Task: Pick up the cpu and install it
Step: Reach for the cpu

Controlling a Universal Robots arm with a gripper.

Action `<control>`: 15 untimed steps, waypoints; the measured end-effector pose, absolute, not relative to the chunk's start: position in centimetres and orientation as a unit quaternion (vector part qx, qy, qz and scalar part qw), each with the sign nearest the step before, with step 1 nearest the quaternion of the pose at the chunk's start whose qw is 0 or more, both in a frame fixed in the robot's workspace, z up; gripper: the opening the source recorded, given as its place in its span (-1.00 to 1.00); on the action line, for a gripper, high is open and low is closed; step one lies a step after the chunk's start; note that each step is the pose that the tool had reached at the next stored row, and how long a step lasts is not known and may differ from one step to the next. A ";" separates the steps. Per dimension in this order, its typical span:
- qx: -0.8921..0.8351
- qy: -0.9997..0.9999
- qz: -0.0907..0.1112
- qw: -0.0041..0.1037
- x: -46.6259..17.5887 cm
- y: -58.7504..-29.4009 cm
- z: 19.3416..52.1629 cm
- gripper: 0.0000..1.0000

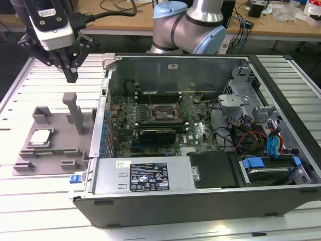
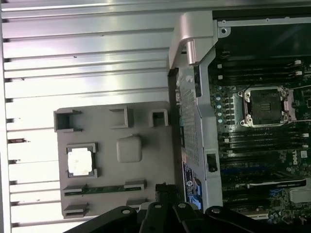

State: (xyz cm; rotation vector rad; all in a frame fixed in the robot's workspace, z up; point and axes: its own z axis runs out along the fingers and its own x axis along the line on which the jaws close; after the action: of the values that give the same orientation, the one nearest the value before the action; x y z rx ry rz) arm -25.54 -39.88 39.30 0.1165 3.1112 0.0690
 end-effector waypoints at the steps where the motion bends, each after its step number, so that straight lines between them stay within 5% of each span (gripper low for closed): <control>1: 0.037 0.999 0.022 0.014 -26.0 -39.9 39.3 -0.79; 15: 0.037 0.999 0.022 0.014 -30.5 -39.9 39.1 -0.79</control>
State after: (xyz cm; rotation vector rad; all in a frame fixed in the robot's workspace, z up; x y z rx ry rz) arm -30.46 -39.88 39.11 0.1165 3.1096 0.0690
